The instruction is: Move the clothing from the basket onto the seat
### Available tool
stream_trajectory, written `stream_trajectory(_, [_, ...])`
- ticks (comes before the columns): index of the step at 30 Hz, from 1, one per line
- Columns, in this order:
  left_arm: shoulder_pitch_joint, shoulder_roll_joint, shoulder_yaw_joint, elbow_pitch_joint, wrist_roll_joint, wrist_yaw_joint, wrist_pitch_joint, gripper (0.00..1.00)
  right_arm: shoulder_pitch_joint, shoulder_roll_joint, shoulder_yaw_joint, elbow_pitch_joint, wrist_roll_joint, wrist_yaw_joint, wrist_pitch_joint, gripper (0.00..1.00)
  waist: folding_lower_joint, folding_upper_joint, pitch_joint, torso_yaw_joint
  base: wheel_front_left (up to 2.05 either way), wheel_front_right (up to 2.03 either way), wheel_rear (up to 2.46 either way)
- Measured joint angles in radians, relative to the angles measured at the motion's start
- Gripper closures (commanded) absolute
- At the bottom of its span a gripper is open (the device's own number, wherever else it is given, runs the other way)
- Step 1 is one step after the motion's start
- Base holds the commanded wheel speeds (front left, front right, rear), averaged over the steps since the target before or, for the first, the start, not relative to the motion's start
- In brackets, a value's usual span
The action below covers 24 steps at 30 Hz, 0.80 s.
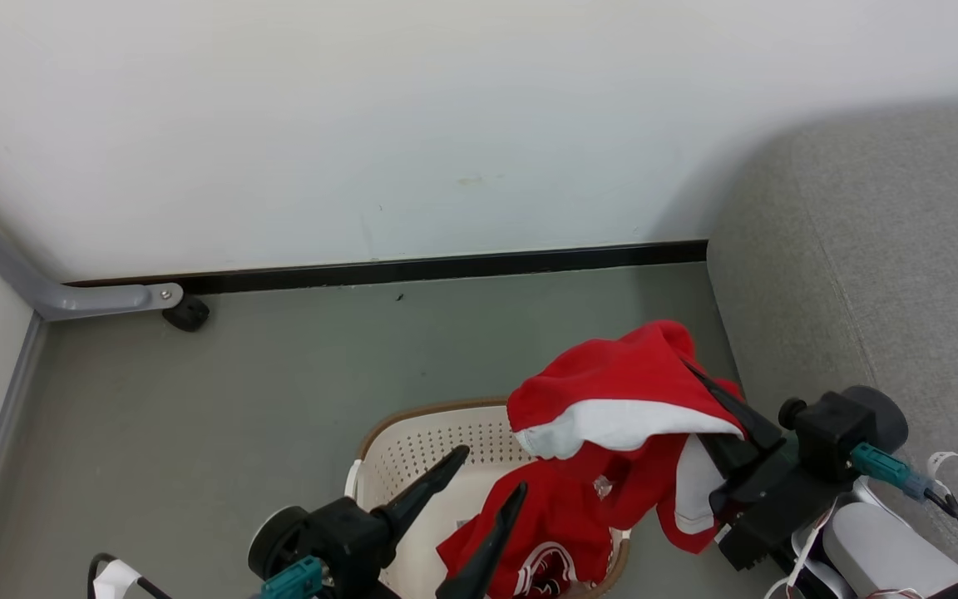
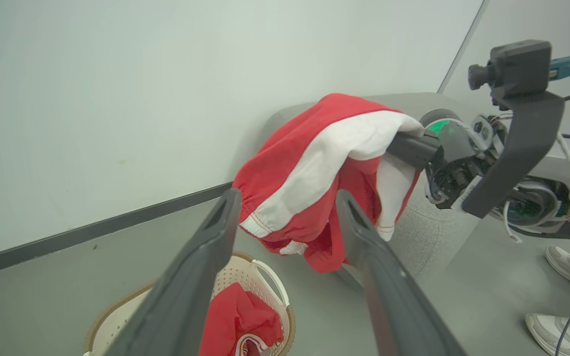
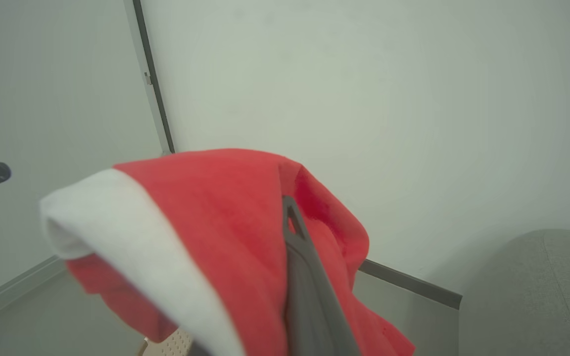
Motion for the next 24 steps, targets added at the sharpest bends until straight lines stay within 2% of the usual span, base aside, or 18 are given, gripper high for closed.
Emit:
stream_trajectory(10, [0.012,0.022,0.003,-0.003,0.031,-0.001,-0.04,0.0,0.014,-0.004,-0.032,-0.032,0.0,-0.018,0.0,1.0,0.0,0.0,-0.002,-0.067,0.0,0.0,0.0])
stream_trajectory(24, [0.04,0.033,0.006,-0.02,0.051,0.0,-0.075,0.0,0.057,-0.039,-0.092,-0.079,-0.001,-0.053,0.0,1.0,-0.0002,0.0,0.006,-0.222,0.0,0.0,0.0])
